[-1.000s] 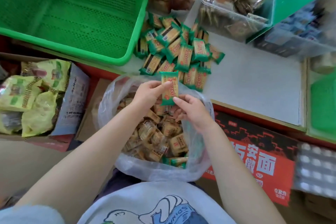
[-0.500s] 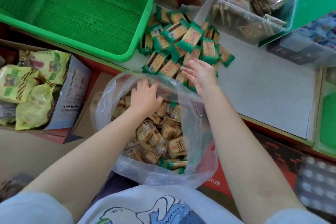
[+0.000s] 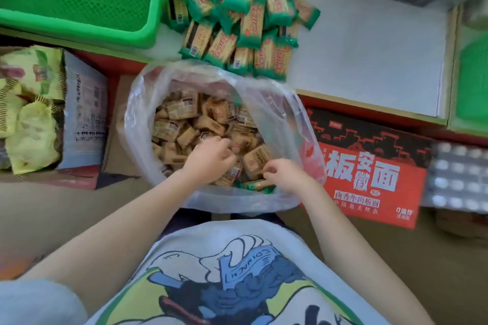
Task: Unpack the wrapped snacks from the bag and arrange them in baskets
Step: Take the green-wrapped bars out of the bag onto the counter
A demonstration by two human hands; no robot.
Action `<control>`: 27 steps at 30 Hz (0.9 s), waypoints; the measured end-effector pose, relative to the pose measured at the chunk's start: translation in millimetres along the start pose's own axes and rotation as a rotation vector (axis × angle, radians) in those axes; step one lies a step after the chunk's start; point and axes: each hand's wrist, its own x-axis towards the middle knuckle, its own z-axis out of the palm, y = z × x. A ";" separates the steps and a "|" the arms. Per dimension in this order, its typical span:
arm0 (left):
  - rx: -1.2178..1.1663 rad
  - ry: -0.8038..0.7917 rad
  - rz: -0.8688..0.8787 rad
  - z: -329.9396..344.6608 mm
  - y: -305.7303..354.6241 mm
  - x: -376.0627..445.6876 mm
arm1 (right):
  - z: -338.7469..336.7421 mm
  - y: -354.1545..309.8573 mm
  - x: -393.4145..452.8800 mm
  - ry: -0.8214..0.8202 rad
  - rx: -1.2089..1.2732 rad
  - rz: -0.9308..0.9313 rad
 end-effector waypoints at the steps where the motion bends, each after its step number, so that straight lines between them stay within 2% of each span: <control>1: -0.011 -0.111 0.000 14.7 1.8 -8.3 | 5.8 8.1 0.0 0.011 -0.037 0.005; 3: -0.011 -0.257 -0.032 40.5 2.5 -21.0 | 17.1 16.8 0.6 0.053 -0.145 -0.012; 6: 0.023 -0.343 -0.067 65.0 -4.5 -32.5 | 32.2 10.7 4.3 0.116 -0.322 -0.058; 12: 0.044 -0.290 -0.108 72.6 -17.2 -48.9 | 63.8 -6.9 15.7 0.078 -0.404 -0.157; 15: 0.020 -0.222 -0.097 68.9 -20.6 -54.5 | 66.8 -6.3 17.8 0.053 -0.495 -0.122; 17: -0.002 -0.188 -0.109 68.2 -20.6 -56.3 | 64.4 -6.3 18.3 0.094 -0.382 -0.124; 22: -0.099 -0.106 -0.159 60.5 -16.1 -55.3 | 34.4 -15.9 4.7 0.344 0.341 -0.121; 24: -0.136 -0.064 -0.181 52.6 -11.0 -55.3 | 12.6 -22.8 -4.0 0.403 0.464 -0.080; 27: -0.159 -0.001 -0.199 37.2 -1.4 -51.4 | -18.7 -35.0 -10.5 0.401 0.675 -0.038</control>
